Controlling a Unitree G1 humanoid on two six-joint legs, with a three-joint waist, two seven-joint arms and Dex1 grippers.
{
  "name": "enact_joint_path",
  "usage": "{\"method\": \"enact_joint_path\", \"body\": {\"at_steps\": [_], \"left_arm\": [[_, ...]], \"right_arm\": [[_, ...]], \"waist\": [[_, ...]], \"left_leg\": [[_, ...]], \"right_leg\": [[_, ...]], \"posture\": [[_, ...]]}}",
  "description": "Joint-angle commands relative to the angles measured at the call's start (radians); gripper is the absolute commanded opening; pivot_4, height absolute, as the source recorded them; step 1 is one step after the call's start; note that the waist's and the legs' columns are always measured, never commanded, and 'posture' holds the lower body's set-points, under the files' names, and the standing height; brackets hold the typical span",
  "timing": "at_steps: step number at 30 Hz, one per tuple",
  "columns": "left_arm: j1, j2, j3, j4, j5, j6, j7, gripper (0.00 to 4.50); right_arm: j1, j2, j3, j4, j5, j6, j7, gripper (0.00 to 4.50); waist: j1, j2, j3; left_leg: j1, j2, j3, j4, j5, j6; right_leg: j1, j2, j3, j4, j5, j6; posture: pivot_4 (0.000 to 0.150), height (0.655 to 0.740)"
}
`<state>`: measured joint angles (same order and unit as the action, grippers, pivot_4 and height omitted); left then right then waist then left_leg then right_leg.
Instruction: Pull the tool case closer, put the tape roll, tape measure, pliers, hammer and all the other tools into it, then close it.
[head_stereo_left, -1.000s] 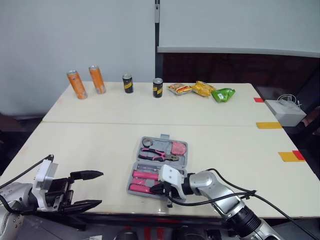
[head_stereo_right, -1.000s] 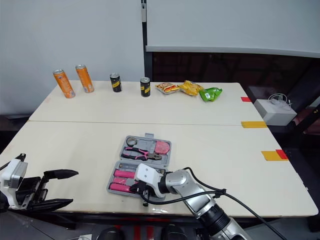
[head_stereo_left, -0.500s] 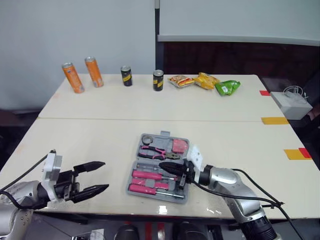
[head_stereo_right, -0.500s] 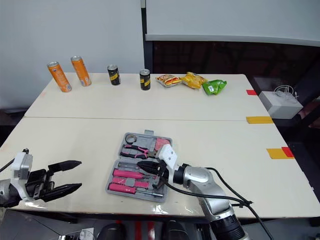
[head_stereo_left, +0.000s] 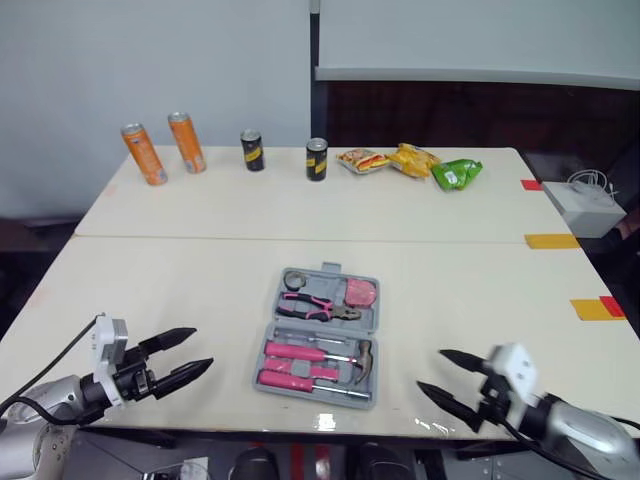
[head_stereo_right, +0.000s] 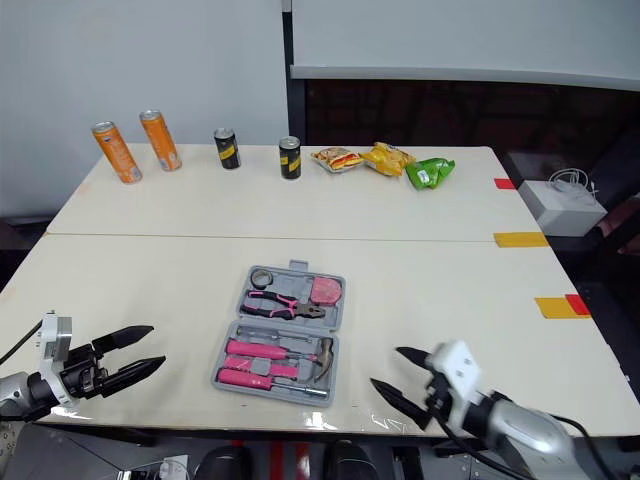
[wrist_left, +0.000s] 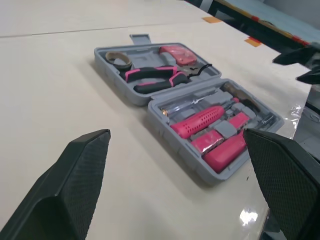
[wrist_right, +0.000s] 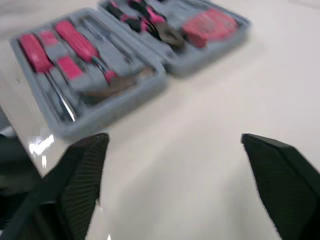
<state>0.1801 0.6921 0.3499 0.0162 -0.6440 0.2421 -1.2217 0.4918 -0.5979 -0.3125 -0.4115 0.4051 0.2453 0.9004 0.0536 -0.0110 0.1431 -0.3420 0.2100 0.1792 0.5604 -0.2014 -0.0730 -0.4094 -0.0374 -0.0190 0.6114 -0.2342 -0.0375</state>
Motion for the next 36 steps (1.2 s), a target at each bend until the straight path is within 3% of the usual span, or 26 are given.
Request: {"method": "enact_joint_path", "body": {"at_steps": [1,8,13,20,27,36], "left_arm": [[0.013,0.016,0.038,-0.019,0.014,-0.017,0.021,4.50],[-0.067,0.041,-0.025,-0.059,0.087,0.083,0.163,4.50],[-0.238,0.089,-0.128,0.014,0.121,0.146,0.114,4.50],[-0.512,0.117,-0.330,0.246,0.251,0.108,-0.044,2.31],[-0.704,0.054,-0.473,0.524,0.415,-0.055,-0.117,0.04],[-0.879,-0.072,-0.552,0.865,0.574,-0.289,-0.110,0.04]], "right_arm": [[0.042,-0.001,-0.068,-0.019,0.022,-0.042,0.006,4.47],[-0.016,0.010,-0.006,-0.021,0.006,-0.004,-0.048,4.47],[-0.209,-0.002,0.123,0.002,-0.038,0.109,-0.123,4.47],[-0.520,-0.061,0.304,0.137,-0.116,0.274,-0.129,2.29],[-0.706,-0.112,0.445,0.217,-0.171,0.353,-0.064,0.01],[-0.815,-0.136,0.561,0.255,-0.226,0.410,0.000,0.01]], "waist": [[-0.001,-0.001,0.001],[0.005,0.000,0.001],[0.004,0.000,0.001],[-0.002,0.001,0.000],[0.002,0.002,0.001],[0.023,0.002,0.001]], "left_leg": [[0.001,0.000,0.000,0.000,0.000,0.000],[0.009,-0.001,-0.001,0.000,0.000,0.000],[0.009,-0.001,-0.001,0.000,0.001,0.001],[0.007,-0.006,-0.001,0.001,0.003,0.005],[0.003,-0.006,-0.003,0.003,0.004,0.006],[-0.003,-0.005,-0.005,0.012,0.004,0.005]], "right_leg": [[0.000,0.000,0.000,0.000,0.000,0.000],[0.005,0.000,0.001,0.001,-0.003,0.006],[0.005,0.000,0.001,0.002,0.001,-0.002],[0.002,0.000,0.002,0.006,0.002,-0.001],[0.000,0.000,0.001,0.009,0.002,-0.002],[-0.001,0.000,-0.002,0.013,0.002,-0.003]], "posture": [[0.150,0.7400],[0.150,0.7400],[0.150,0.7400],[0.150,0.7400],[0.150,0.7400],[0.150,0.7400]]}}
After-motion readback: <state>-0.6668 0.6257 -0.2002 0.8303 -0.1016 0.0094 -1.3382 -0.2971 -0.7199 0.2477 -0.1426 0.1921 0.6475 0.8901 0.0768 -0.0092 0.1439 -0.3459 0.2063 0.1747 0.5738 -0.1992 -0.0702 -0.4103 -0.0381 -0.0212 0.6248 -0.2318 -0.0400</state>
